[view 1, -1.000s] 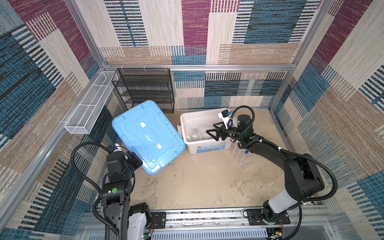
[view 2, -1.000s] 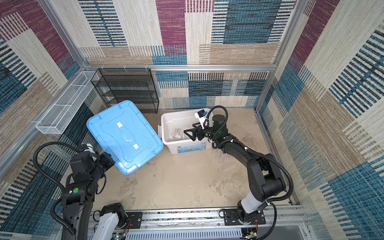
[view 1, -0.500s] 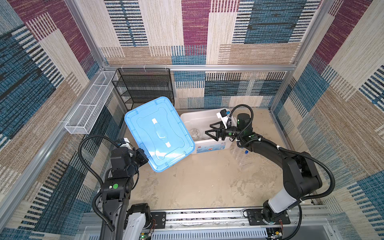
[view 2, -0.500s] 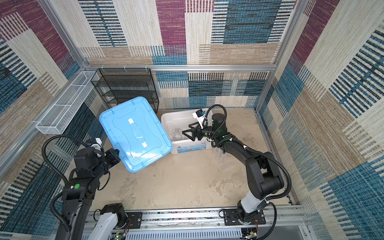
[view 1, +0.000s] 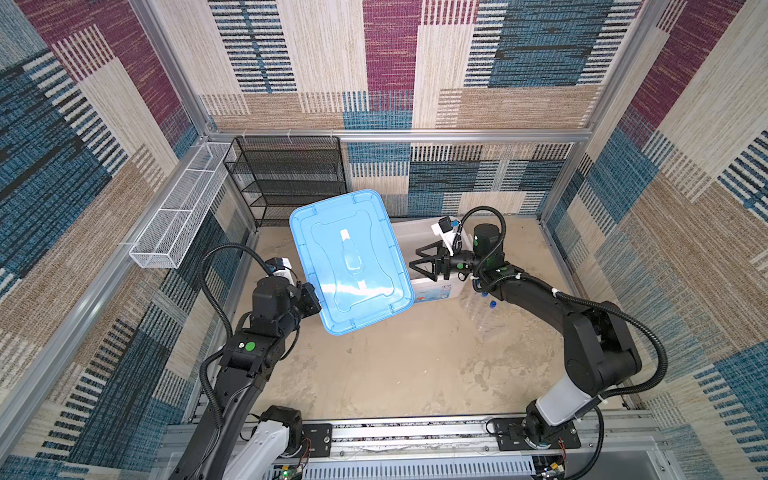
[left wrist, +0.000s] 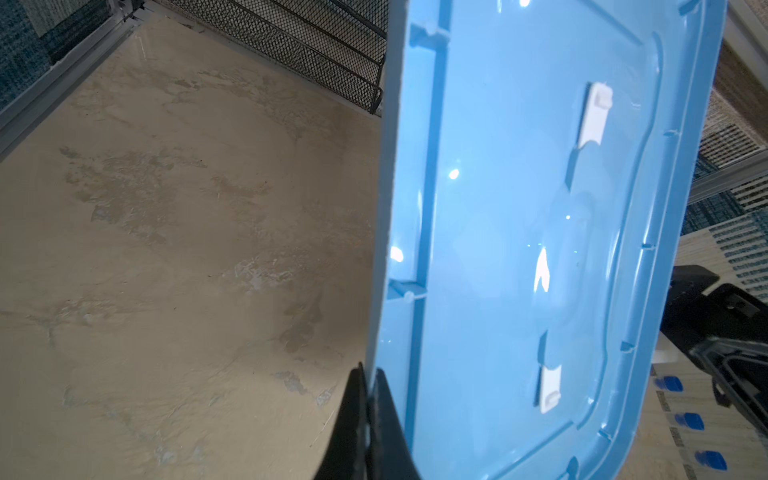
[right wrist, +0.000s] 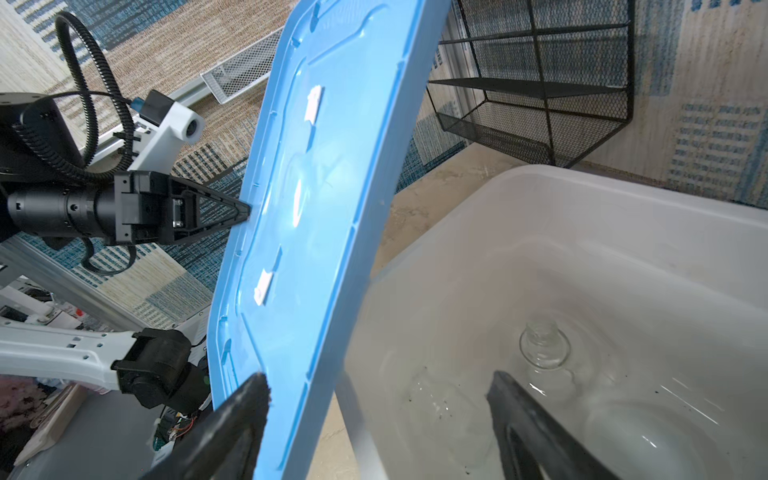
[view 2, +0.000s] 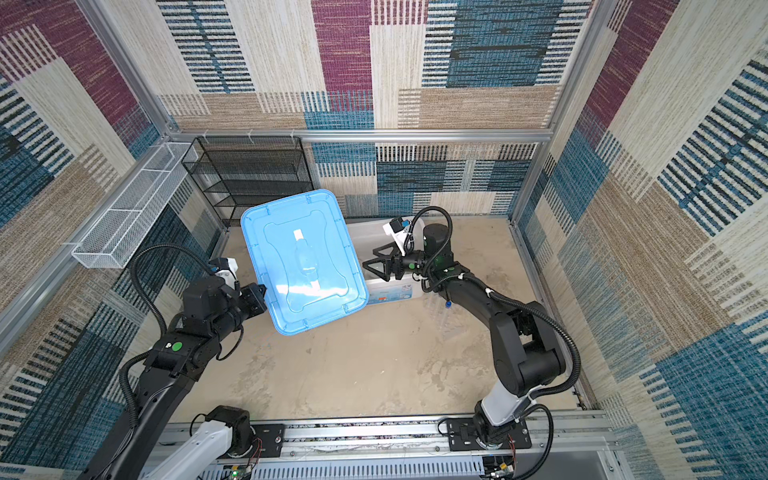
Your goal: Organize the chemistry lab equipment
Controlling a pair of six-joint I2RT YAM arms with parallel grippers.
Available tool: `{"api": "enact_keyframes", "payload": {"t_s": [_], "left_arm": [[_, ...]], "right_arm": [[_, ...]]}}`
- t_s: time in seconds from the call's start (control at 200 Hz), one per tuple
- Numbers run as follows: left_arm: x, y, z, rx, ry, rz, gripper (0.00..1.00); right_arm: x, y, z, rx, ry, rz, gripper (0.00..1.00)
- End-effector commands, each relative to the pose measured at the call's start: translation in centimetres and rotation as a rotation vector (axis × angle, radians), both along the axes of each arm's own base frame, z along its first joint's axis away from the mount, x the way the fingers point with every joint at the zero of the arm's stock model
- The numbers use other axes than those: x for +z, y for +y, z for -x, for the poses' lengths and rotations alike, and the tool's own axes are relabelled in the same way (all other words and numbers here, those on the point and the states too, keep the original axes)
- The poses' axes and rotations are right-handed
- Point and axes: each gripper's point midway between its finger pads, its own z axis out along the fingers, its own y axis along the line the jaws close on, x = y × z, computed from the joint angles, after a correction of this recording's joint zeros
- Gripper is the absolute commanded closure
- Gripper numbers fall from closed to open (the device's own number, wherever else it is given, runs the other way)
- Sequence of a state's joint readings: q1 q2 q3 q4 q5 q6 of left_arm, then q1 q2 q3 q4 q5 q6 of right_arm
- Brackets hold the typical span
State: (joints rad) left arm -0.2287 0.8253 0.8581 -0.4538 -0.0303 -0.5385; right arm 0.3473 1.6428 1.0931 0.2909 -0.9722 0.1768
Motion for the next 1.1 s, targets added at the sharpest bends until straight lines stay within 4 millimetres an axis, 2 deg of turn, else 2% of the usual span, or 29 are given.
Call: {"api": "enact_keyframes", "payload": {"t_s": [0.0, 0.14, 0.431, 0.746, 1.097], "left_arm": [[2.6, -0.3, -1.7, 0.017, -0.106, -0.008, 1.0], [2.8, -1.6, -2.5, -0.01, -0.116, -0.008, 1.0], [3.4, -3.7, -4.1, -0.051, -0.156, -0.011, 1.0], [3.2, -4.8, -5.9, -0.061, -0.175, -0.026, 1.0], [2.4, -5.4, -7.0, -0.053, -0.177, 0.004, 1.0]], "right_arm": [[0.7, 0.2, 0.7, 0.037, -0.001, -0.015, 0.16], [0.7, 0.2, 1.3, 0.065, 0.009, -0.021, 0.17], [0.7, 0.9, 1.9, 0.123, 0.05, -0.033, 0.28], [0.7, 0.8, 1.5, 0.104, 0.065, -0.019, 0.61], [1.1, 0.8, 0.7, 0.07, 0.076, -0.006, 0.84]]}}
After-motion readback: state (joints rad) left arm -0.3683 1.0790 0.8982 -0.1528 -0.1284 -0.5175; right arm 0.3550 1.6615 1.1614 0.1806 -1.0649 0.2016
